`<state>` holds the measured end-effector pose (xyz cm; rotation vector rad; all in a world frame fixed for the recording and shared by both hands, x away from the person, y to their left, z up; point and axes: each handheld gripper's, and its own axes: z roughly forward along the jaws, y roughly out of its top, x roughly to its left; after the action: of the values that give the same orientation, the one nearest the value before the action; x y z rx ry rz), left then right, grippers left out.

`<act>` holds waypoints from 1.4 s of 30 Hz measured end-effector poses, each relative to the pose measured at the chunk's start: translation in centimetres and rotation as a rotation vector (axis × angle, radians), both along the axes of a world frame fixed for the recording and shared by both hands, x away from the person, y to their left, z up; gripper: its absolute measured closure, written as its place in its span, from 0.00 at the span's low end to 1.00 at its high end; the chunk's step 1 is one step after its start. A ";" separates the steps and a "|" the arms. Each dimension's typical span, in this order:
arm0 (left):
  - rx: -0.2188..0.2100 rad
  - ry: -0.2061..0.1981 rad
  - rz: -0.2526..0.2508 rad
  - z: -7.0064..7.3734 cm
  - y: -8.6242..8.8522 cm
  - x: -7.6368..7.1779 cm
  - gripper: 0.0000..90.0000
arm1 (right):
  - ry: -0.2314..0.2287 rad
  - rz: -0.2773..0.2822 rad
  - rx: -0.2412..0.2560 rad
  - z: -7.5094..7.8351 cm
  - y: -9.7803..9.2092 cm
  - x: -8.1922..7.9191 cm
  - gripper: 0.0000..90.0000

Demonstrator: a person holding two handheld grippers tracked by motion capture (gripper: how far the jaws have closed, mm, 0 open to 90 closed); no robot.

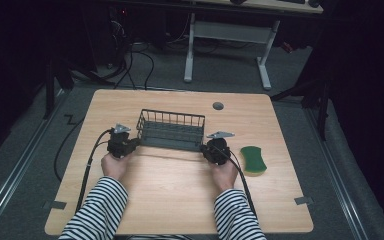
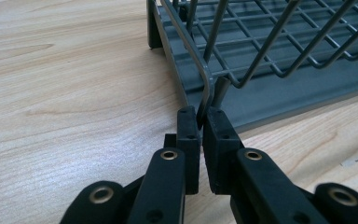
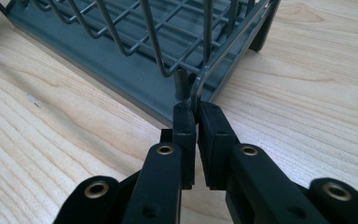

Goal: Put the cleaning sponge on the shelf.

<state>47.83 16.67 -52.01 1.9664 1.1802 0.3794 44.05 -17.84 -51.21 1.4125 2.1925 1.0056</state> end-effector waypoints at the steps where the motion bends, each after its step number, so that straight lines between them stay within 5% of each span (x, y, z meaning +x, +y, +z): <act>1: 0.003 0.003 -0.006 0.0 -0.1 -0.1 0.95 | 0.006 0.001 0.001 0.1 -0.1 -0.1 0.95; 14: 0.037 0.013 -0.090 0.4 -1.0 -1.3 0.96 | 0.053 0.024 0.001 0.5 -1.4 -2.0 0.95; 18: 0.027 0.016 -0.120 0.4 -1.4 -2.1 0.96 | 0.066 0.034 0.034 0.4 -2.4 -3.4 0.94; 42: 0.003 0.020 -0.217 0.3 -4.6 -6.5 0.95 | 0.041 0.060 0.033 0.2 -6.5 -10.8 0.94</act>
<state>41.31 12.03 -51.74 2.0803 0.9660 0.2497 33.28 -24.29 -50.99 1.4011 2.2707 1.0464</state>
